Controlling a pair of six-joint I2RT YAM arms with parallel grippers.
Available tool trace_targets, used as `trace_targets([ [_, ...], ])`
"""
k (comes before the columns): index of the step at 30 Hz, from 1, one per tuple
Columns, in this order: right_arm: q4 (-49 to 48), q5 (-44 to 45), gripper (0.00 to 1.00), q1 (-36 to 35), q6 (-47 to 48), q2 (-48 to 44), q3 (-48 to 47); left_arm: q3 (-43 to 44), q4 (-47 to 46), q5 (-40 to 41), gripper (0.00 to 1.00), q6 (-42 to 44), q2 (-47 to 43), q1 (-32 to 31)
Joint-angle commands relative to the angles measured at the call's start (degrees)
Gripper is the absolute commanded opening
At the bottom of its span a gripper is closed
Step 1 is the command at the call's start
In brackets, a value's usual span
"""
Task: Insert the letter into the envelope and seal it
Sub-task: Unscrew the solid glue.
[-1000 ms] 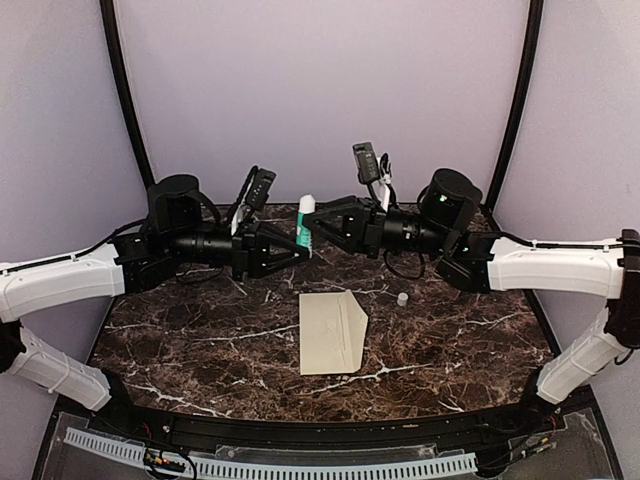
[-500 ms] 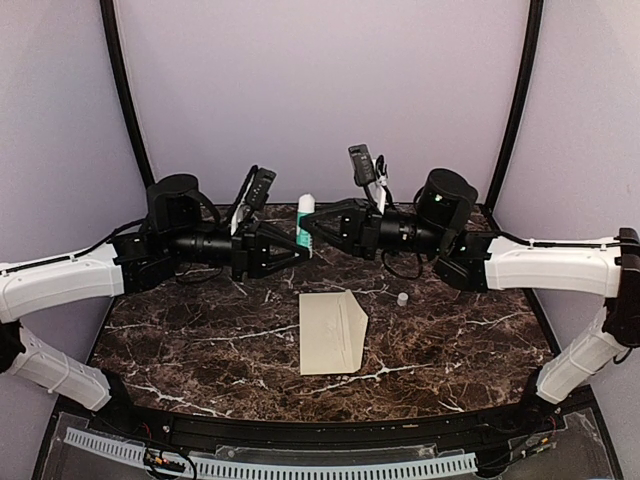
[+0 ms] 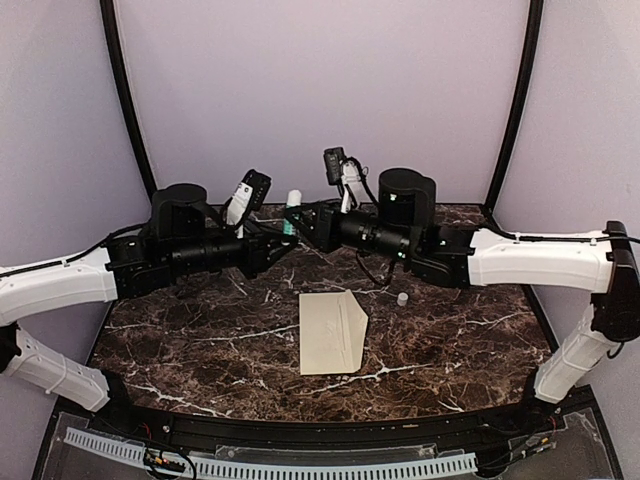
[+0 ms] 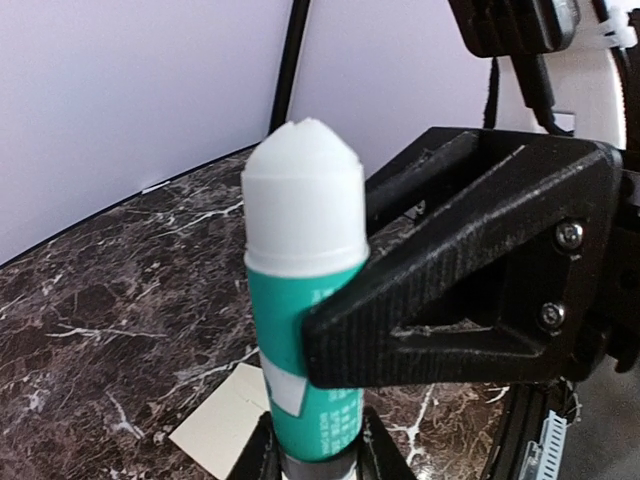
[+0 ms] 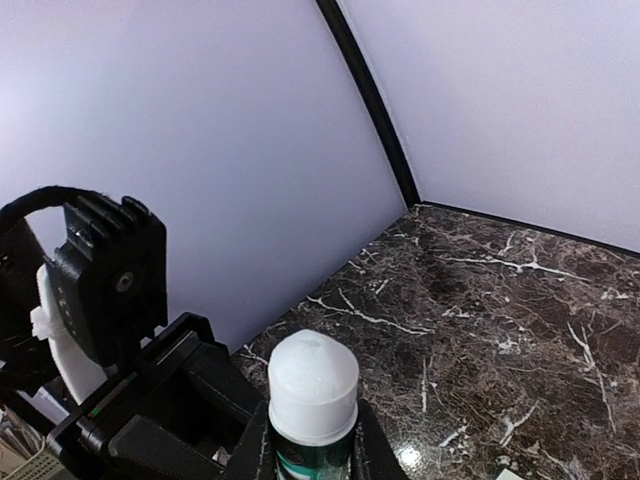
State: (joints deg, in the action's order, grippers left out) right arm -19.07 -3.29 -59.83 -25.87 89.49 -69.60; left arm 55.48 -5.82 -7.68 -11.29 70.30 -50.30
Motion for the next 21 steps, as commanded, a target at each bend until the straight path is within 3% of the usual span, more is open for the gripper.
trace_targets([
  [1, 4.9, 9.7, 0.00, -5.1, -3.7, 3.4, -5.9, 1.7, 1.5, 14.0, 0.00, 4.2, 1.3, -1.3],
  [7, 7.9, 15.7, 0.00, -7.2, -3.5, 5.7, -9.9, 2.6, 2.8, 17.8, 0.00, 4.6, 2.9, -2.6],
  [13, 7.6, 18.0, 0.00, -7.1, -2.2, 3.7, -8.0, 1.7, 0.9, 14.4, 0.00, 3.0, 1.3, -2.6],
  [15, 7.4, 19.0, 0.00, -6.6, -1.6, 2.0, -6.8, 2.0, 0.8, 10.6, 0.12, 2.5, 0.7, -2.6],
  [16, 7.3, 18.9, 0.00, -6.0, -1.4, 1.2, -6.1, 2.0, 0.6, 6.7, 0.34, 2.2, 0.2, -2.5],
  [18, 6.5, 18.3, 0.00, -4.5, -1.4, -0.6, -4.2, 2.1, 0.0, 1.0, 0.62, 1.7, -0.4, -2.5],
  [20, 4.9, 16.1, 0.00, -2.9, -0.8, -2.6, -1.7, 2.1, -0.3, -3.4, 0.78, 1.2, -1.1, -2.5],
  [21, 3.6, 14.6, 0.00, -1.9, -0.6, -3.7, 0.3, 2.1, -0.2, -4.5, 0.80, 1.0, -1.4, -2.5],
])
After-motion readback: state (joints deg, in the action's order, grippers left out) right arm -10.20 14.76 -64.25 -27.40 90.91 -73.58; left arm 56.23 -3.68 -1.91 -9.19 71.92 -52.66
